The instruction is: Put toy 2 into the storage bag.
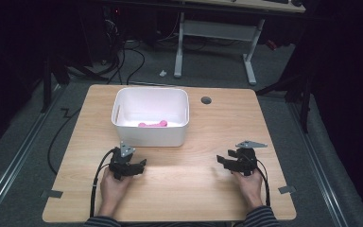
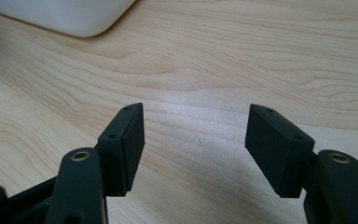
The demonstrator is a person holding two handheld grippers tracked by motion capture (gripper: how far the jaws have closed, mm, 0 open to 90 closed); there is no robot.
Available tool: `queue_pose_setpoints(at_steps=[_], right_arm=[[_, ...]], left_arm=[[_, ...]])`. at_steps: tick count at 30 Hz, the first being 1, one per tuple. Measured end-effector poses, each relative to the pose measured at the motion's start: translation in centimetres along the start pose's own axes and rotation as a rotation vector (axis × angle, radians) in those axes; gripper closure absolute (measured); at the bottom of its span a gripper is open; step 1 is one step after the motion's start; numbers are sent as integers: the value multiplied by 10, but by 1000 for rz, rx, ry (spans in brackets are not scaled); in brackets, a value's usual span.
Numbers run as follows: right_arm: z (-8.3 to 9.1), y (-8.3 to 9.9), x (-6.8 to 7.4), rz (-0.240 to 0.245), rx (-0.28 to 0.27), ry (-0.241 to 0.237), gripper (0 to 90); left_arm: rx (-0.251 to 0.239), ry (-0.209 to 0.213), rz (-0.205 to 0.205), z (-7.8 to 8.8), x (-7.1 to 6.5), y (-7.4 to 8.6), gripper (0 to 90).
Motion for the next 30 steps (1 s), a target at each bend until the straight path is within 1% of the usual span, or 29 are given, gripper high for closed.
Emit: queue_pose_setpoints(at_steps=[6, 11, 15, 20, 22, 26, 30], right_arm=[[-5, 3, 0, 0, 7, 10, 374], [-10, 4, -1, 20, 16, 29, 373], [-13, 5, 1, 29, 22, 46, 372], [-16, 8, 2, 34, 31, 55, 366], [-18, 9, 3, 46, 32, 62, 363], [-18, 9, 4, 50, 34, 69, 360], [-19, 10, 7, 79, 26, 92, 345]], left_arm=[[0, 1, 0, 0, 0, 0, 251], [0, 0, 0, 0, 0, 0, 251], [-1, 1, 0, 0, 0, 0, 251], [-1, 1, 0, 0, 0, 0, 251], [-1, 1, 0, 0, 0, 0, 251], [-1, 1, 0, 0, 0, 0, 251], [-1, 1, 0, 0, 0, 0, 251]])
Point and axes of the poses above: each handheld gripper's, and its own axes: z roughly backward along the jaws, y roughly out of its underside, x roughly to its left, the point moved 4 cm from there along -z, roughly forward along the jaws, and after that the axes turned 13 degrees about y, right-handed, at the moved point
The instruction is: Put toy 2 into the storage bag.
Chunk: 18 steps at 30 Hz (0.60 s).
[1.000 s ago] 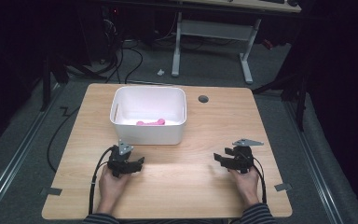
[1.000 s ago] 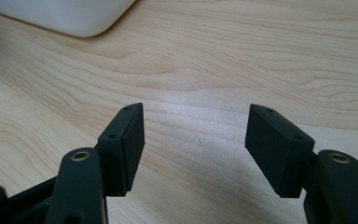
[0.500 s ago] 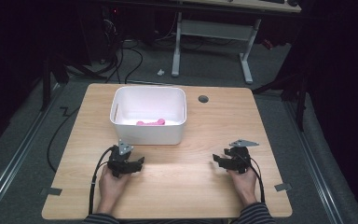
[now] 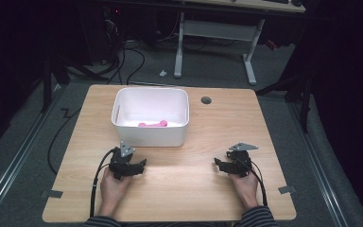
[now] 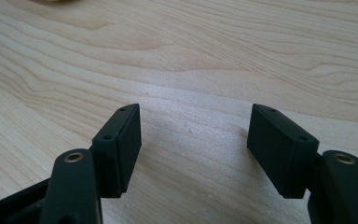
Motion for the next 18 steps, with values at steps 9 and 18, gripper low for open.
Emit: queue_pose_setpoints(at_steps=[9, 18], right_arm=[[-1, 3, 5, 48, -30, 43, 324], [-1, 4, 5, 42, -44, 42, 319]], left_arm=[[0, 0, -1, 0, 0, 0, 251], [0, 0, -1, 0, 0, 0, 251]])
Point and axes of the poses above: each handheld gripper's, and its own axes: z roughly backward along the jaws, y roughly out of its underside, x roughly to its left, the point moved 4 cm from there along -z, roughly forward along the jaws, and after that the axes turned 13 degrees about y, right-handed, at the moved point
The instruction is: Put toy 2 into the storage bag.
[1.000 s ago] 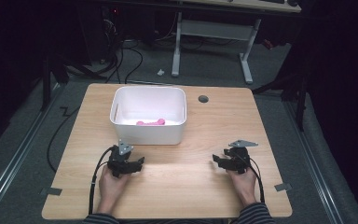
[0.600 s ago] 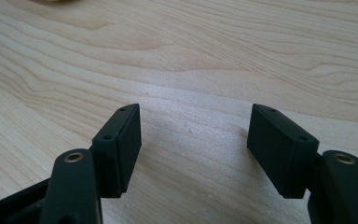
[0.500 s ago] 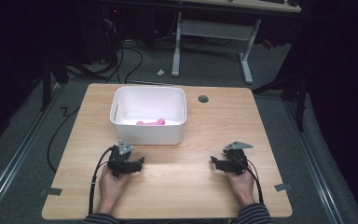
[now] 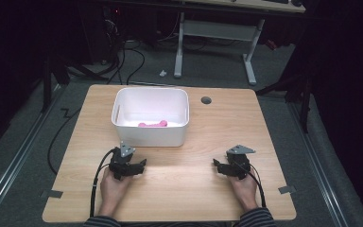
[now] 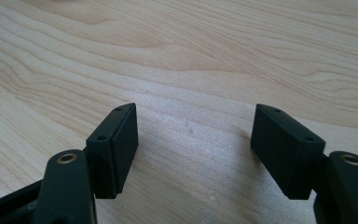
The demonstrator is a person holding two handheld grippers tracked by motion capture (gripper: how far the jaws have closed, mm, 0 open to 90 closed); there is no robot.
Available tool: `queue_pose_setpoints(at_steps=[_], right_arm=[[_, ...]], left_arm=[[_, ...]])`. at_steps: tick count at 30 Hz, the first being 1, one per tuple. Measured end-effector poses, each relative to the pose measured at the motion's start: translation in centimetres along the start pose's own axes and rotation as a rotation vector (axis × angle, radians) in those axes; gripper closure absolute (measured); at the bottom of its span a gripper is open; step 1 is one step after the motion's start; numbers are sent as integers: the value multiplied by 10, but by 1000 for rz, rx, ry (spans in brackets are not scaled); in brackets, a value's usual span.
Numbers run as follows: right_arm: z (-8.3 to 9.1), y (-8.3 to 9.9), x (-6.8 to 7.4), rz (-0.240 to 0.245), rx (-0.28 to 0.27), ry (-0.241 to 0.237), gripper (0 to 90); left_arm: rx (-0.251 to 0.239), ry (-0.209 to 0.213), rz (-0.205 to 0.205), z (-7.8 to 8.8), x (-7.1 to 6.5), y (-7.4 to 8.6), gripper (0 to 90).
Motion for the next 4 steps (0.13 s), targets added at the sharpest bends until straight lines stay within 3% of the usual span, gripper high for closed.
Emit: queue_pose_setpoints(at_steps=[4], right_arm=[[0, 0, 0, 0, 0, 1, 319]], left_arm=[[0, 0, 0, 0, 0, 0, 251]])
Point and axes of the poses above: each handheld gripper's, and its own axes: z roughly backward along the jaws, y roughly out of its underside, x roughly to its left, the point moved 4 cm from there along -z, roughly forward along the jaws, and after that the axes turned 13 degrees about y, right-handed, at the moved point
